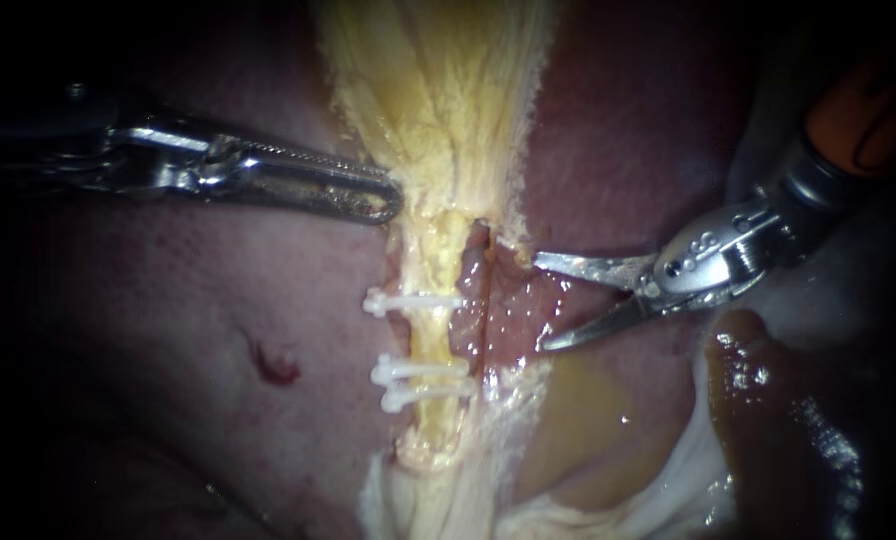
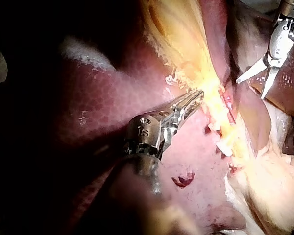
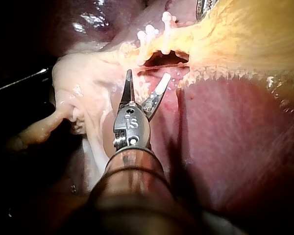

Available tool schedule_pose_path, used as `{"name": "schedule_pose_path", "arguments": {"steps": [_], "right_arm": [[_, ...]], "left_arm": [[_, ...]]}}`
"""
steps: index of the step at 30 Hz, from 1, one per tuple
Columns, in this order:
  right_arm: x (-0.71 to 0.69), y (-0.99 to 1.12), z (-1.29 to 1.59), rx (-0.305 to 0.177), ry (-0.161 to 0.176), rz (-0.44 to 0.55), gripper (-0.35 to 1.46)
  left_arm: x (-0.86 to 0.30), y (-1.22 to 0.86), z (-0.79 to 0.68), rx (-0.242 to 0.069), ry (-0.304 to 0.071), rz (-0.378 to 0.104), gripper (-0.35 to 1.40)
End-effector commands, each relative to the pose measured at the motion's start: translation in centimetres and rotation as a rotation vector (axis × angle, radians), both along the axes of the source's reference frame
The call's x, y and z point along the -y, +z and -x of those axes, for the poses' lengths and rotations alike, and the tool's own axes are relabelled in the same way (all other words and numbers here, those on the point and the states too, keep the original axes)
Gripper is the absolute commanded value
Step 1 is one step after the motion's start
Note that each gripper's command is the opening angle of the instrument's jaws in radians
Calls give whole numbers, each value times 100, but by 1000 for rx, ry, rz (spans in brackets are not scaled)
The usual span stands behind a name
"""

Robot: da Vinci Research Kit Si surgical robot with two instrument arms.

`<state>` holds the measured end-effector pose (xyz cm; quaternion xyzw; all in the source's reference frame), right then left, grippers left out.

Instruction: Go to the cutting position left tube

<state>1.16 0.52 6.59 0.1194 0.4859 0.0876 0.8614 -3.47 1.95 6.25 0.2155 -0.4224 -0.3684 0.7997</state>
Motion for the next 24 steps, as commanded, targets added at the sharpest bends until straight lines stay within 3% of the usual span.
{"name": "schedule_pose_path", "arguments": {"steps": [1,6,16,24], "right_arm": [[0,0,0,0,1,-2,144],[0,0,0,0,0,-2,144],[0,0,0,-3,-3,-5,144],[1,0,-1,-5,-6,-7,144]], "left_arm": [[0,-1,0,0,-3,-5,-35],[-2,-8,-3,3,-16,-34,-35],[-21,-48,-36,15,-4,-55,-35],[-19,-74,-44,19,-6,-60,-35]]}}
